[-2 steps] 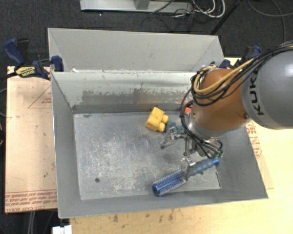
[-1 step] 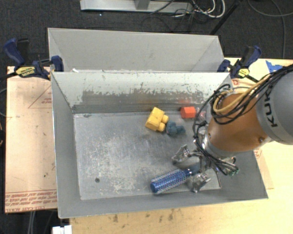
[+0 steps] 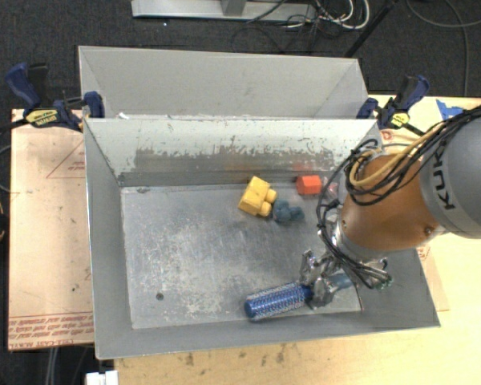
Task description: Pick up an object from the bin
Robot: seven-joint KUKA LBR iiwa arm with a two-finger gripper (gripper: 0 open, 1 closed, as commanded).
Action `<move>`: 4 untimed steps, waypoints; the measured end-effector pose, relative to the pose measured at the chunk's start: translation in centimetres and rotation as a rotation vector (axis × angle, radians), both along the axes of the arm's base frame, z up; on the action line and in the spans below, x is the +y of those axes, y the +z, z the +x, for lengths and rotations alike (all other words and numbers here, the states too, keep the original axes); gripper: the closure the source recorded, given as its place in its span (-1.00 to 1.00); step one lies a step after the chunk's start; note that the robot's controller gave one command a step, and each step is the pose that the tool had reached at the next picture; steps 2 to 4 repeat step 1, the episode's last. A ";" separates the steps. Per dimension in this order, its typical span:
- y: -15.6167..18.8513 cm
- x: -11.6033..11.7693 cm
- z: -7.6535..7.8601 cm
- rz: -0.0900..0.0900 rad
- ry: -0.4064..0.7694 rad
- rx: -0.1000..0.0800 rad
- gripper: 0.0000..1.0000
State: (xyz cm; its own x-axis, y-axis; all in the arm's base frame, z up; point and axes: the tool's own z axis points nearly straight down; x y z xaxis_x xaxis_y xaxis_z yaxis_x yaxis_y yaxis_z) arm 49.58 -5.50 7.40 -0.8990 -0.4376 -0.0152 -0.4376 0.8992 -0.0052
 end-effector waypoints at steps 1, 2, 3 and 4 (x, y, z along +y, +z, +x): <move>19.4 0.1 1.2 -0.003 0.043 0.005 1.00; 19.4 0.1 1.2 -0.003 0.043 0.005 1.00; 19.4 0.1 1.2 -0.003 0.043 0.005 1.00; 19.4 0.1 1.2 -0.003 0.043 0.005 1.00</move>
Offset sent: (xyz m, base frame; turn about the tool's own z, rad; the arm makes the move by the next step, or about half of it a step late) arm 0.0097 0.0007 0.1898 -0.0454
